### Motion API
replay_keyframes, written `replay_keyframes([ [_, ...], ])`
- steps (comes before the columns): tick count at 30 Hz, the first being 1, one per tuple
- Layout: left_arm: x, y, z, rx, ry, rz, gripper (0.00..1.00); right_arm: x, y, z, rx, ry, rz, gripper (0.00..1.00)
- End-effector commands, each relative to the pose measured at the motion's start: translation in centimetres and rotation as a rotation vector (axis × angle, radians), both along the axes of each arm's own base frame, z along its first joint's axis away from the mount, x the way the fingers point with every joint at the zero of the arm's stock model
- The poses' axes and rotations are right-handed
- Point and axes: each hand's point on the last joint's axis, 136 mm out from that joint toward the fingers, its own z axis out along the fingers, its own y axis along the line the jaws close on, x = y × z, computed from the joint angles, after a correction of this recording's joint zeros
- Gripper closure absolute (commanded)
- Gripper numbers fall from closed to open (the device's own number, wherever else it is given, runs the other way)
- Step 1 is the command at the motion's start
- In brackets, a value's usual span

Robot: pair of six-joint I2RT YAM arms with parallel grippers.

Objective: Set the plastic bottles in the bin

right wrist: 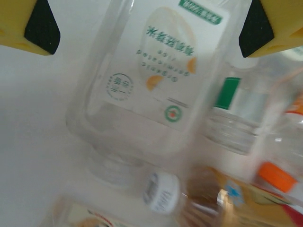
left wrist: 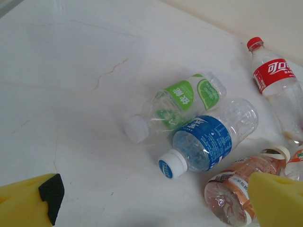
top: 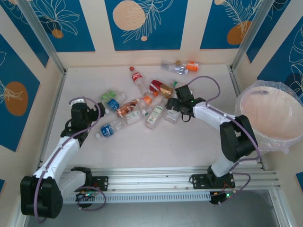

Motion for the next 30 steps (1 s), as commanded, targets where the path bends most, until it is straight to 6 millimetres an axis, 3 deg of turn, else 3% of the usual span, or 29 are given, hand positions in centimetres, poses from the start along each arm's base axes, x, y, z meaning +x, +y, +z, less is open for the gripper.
replay_keyframes([
  [1, -0.3, -0.2, -0.4, -0.024, 0.001, 0.000, 0.00, 0.4, -0.2, -0.8, -0.002, 0.061, -0.075, 0.01],
  [7, -0.7, 0.1, -0.9, -0.016, 0.020, 0.016, 0.00, 1.2, 0.5, -2.4, -0.061, 0.111, -0.068, 0.01],
  [14, -1.7, 0.1, -2.5, -0.017, 0.152, 0.023, 0.00, 0.5, -1.9, -4.1, -0.140, 0.151, -0.114, 0.00],
  [19, -2.3, 0.2, -3.4, -0.011, 0.185, 0.020, 0.00, 0.4, 0.1, -4.9, 0.014, 0.188, -0.071, 0.00],
  [23, -2.4, 0.2, -3.2, -0.022, 0.161, 0.026, 0.00, 1.2, 1.3, -4.0, 0.072, 0.164, -0.071, 0.00],
  [30, -2.6, 0.5, -3.0, -0.014, 0.143, 0.040, 0.00, 1.6, 1.2, -0.7, 0.100, 0.083, -0.097, 0.00],
])
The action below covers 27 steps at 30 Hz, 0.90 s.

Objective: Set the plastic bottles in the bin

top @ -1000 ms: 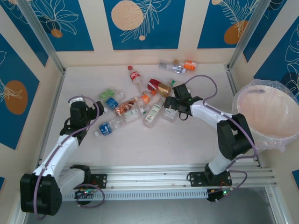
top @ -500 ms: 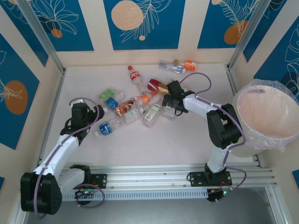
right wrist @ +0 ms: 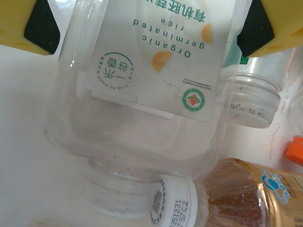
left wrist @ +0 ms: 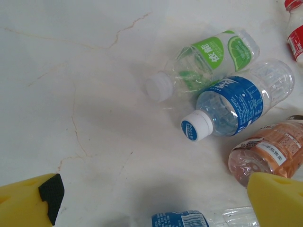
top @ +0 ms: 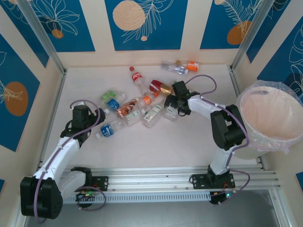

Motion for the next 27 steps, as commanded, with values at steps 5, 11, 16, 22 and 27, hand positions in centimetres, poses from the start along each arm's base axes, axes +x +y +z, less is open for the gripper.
replay_keyframes([
  [5, -0.1, 0.1, -0.5, -0.009, 0.002, 0.017, 0.00, -0.6, -0.4, 1.8, -0.002, -0.022, -0.015, 0.00],
  [11, -0.1, 0.1, -0.9, -0.007, 0.011, 0.017, 0.00, -0.7, -0.5, -1.7, -0.063, 0.068, -0.014, 0.01],
  [16, -0.2, 0.2, -0.8, -0.001, 0.007, 0.021, 0.00, -0.6, 0.1, -4.5, -0.053, 0.130, 0.002, 0.00],
  [22, -0.2, 0.2, -1.0, -0.001, 0.008, 0.018, 0.00, -0.7, -0.4, -5.9, -0.076, 0.157, -0.004, 0.00],
  [27, -0.2, 0.2, -1.2, -0.003, 0.010, 0.017, 0.00, -0.7, -0.6, -5.7, -0.041, 0.139, -0.007, 0.24],
])
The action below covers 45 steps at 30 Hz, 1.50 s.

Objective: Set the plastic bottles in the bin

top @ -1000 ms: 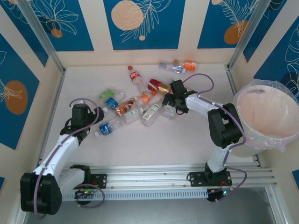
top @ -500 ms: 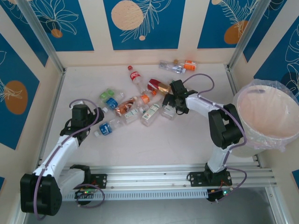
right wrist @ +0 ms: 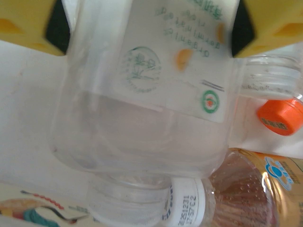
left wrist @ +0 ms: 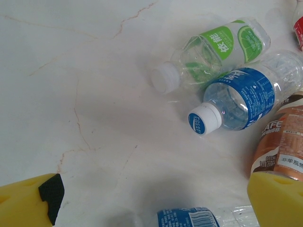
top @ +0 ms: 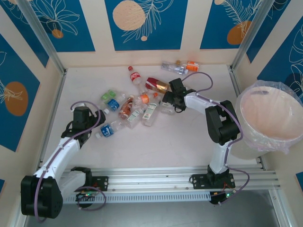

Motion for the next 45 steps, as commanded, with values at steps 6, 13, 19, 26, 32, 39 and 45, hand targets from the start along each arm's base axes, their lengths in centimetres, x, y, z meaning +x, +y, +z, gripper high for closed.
replay_keyframes([
  [6, 0.1, 0.1, 0.0, -0.003, -0.014, 0.011, 0.00, -4.2, -1.9, -2.2, -0.006, 0.064, 0.007, 0.43],
  [13, 0.4, -1.4, 0.8, -0.051, -0.014, -0.053, 0.00, -8.1, -4.7, -1.8, -0.056, 0.101, -0.016, 0.44],
  [19, 0.6, -2.6, 1.4, -0.094, -0.024, -0.091, 0.00, -12.8, -6.3, -1.6, -0.024, 0.154, -0.011, 0.36],
  [26, 0.6, -2.7, 1.5, -0.100, -0.034, -0.089, 0.00, -12.6, -5.8, 4.4, 0.042, 0.112, -0.041, 0.00],
  [32, 0.1, -1.8, 0.9, -0.059, -0.030, -0.062, 0.00, -12.3, -5.1, 4.4, -0.034, 0.239, 0.054, 0.01],
  [39, 0.0, -1.3, 0.7, -0.031, -0.038, -0.046, 0.00, -11.6, -4.1, 3.2, -0.069, 0.361, 0.153, 0.00],
  [45, 0.0, -1.2, 0.5, -0.025, -0.034, -0.043, 0.00, -11.4, -3.8, 0.8, -0.078, 0.451, 0.149, 0.00],
])
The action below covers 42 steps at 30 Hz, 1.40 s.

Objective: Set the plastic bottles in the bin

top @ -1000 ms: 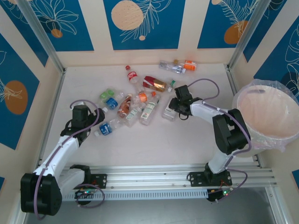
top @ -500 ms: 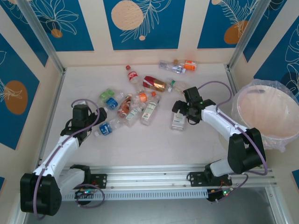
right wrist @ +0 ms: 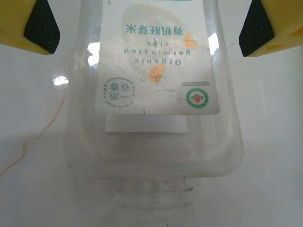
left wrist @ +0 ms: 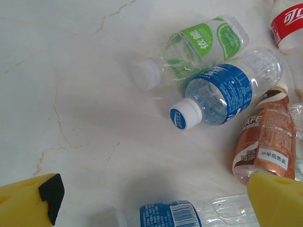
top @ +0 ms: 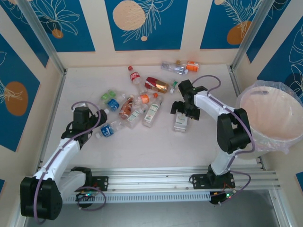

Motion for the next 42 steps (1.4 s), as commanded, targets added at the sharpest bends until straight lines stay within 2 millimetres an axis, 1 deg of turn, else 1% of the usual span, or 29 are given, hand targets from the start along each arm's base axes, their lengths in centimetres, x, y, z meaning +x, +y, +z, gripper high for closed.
replay_keyframes([
  [1, 0.1, 0.2, 0.2, 0.021, -0.018, 0.003, 0.00, -1.0, 0.4, -1.2, 0.001, 0.090, 0.025, 0.00],
  [5, 0.1, 0.3, 0.3, 0.031, -0.019, 0.005, 0.00, -1.1, 0.8, -3.0, 0.006, 0.127, 0.024, 0.01],
  [8, 0.1, 0.4, 0.2, 0.035, -0.019, 0.006, 0.00, -0.8, 0.6, -3.4, -0.010, 0.122, 0.017, 0.00],
  [10, 0.1, 0.3, 0.2, 0.034, -0.017, 0.005, 0.00, -0.5, 0.4, -2.8, -0.022, 0.098, 0.023, 0.01],
  [12, 0.2, 0.3, 0.4, 0.031, -0.019, 0.006, 0.00, 0.1, 0.2, -1.1, -0.031, 0.037, 0.029, 0.08],
  [13, 0.2, 0.3, 0.4, 0.029, -0.019, 0.007, 0.00, 0.4, 0.1, 0.3, -0.039, -0.011, 0.035, 0.14],
  [15, 0.3, 0.3, 0.6, 0.024, -0.016, 0.008, 0.00, 0.9, -0.2, 3.3, -0.047, -0.108, 0.049, 0.23],
  [17, 0.5, 0.0, 0.7, 0.016, -0.012, 0.001, 0.00, 1.2, -0.4, 7.3, -0.040, -0.225, 0.070, 0.28],
  [18, 0.6, -0.1, 0.7, 0.012, -0.008, -0.004, 0.00, 1.2, -0.5, 9.0, -0.034, -0.275, 0.080, 0.30],
  [20, 0.9, -0.4, 0.7, -0.002, -0.002, -0.015, 0.00, 1.0, -0.7, 13.6, -0.028, -0.407, 0.109, 0.32],
  [21, 1.0, -0.6, 0.7, -0.008, 0.001, -0.019, 0.00, 0.9, -0.9, 15.4, -0.027, -0.458, 0.122, 0.34],
  [23, 1.3, -1.0, 0.9, -0.022, -0.006, -0.037, 0.00, 0.1, -1.8, 20.5, -0.042, -0.600, 0.136, 0.35],
  [24, 1.4, -1.2, 1.1, -0.030, -0.015, -0.047, 0.00, -0.3, -2.4, 22.5, -0.056, -0.658, 0.138, 0.35],
  [26, 1.7, -1.7, 1.4, -0.053, -0.041, -0.066, 0.00, -1.4, -4.2, 27.1, -0.111, -0.794, 0.116, 0.35],
  [27, 1.7, -1.9, 1.6, -0.061, -0.049, -0.071, 0.00, -1.9, -5.1, 28.8, -0.139, -0.850, 0.101, 0.35],
  [29, 1.9, -2.0, 1.9, -0.072, -0.058, -0.076, 0.00, -3.3, -7.7, 32.5, -0.228, -0.973, 0.045, 0.35],
  [33, 1.9, -2.2, 2.2, -0.080, -0.060, -0.078, 0.00, -6.5, -12.5, 37.9, -0.389, -1.146, -0.081, 0.36],
  [35, 1.9, -2.3, 2.1, -0.089, -0.059, -0.079, 0.00, -8.5, -15.6, 40.3, -0.500, -1.217, -0.185, 0.36],
  [37, 2.1, -2.5, 2.1, -0.103, -0.060, -0.082, 0.00, -10.3, -19.0, 41.7, -0.628, -1.245, -0.315, 0.36],
  [38, 2.1, -2.6, 2.1, -0.111, -0.059, -0.085, 0.00, -11.1, -20.8, 41.9, -0.692, -1.240, -0.390, 0.35],
  [40, 2.3, -2.8, 2.1, -0.119, -0.060, -0.094, 0.00, -12.5, -23.7, 41.2, -0.759, -1.212, -0.521, 0.33],
  [41, 2.4, -2.9, 2.2, -0.114, -0.060, -0.096, 0.00, -13.0, -24.8, 40.4, -0.757, -1.191, -0.576, 0.33],
  [42, 2.5, -2.8, 2.3, -0.106, -0.058, -0.095, 0.00, -13.4, -25.4, 39.7, -0.745, -1.171, -0.611, 0.33],
])
